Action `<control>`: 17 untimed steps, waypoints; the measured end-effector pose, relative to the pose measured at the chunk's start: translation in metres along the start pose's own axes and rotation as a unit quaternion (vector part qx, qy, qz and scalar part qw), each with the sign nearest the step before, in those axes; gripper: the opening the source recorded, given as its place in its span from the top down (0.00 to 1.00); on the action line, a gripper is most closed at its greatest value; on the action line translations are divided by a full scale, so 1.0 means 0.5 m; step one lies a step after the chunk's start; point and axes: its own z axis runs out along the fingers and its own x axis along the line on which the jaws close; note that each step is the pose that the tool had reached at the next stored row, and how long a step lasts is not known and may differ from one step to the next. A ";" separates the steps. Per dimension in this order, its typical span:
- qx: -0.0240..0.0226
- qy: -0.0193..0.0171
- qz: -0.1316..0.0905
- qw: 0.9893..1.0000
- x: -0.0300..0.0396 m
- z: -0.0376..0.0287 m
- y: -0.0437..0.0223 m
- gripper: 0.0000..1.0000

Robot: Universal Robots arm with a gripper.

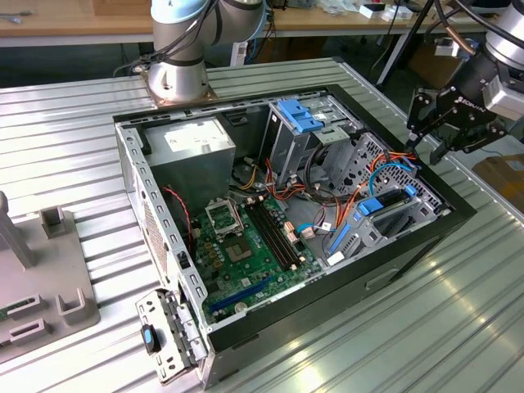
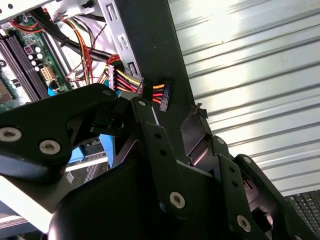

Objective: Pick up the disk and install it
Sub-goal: 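Insert the first disk wire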

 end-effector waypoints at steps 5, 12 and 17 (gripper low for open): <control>0.000 0.000 -0.003 1.000 0.003 0.000 0.003 0.50; 0.011 0.013 -0.025 1.000 0.000 0.007 0.007 0.50; 0.011 0.015 -0.027 0.999 -0.005 0.006 0.012 0.50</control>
